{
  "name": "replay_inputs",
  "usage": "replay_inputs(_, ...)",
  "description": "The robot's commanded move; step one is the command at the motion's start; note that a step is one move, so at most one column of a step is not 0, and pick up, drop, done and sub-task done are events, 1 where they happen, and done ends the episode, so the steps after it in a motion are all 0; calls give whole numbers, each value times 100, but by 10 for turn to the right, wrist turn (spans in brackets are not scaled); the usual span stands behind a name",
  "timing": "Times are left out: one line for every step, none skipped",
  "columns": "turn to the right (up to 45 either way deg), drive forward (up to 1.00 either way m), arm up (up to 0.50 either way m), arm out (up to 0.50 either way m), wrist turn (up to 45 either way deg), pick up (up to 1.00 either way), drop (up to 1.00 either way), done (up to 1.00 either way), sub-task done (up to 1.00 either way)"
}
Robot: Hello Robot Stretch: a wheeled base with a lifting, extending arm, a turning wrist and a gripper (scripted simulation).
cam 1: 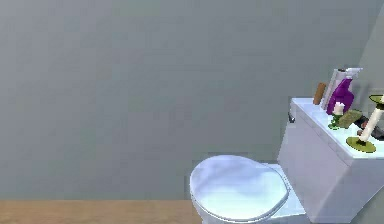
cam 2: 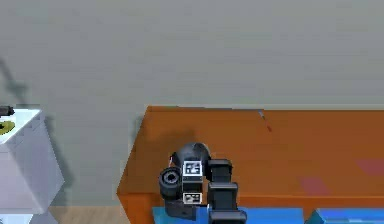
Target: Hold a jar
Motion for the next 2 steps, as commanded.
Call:
replay_inputs(0, 0, 10, 0, 0, 0, 0, 0, 0)
replay_inputs(0, 0, 0, 0, 0, 0, 0, 100, 0)
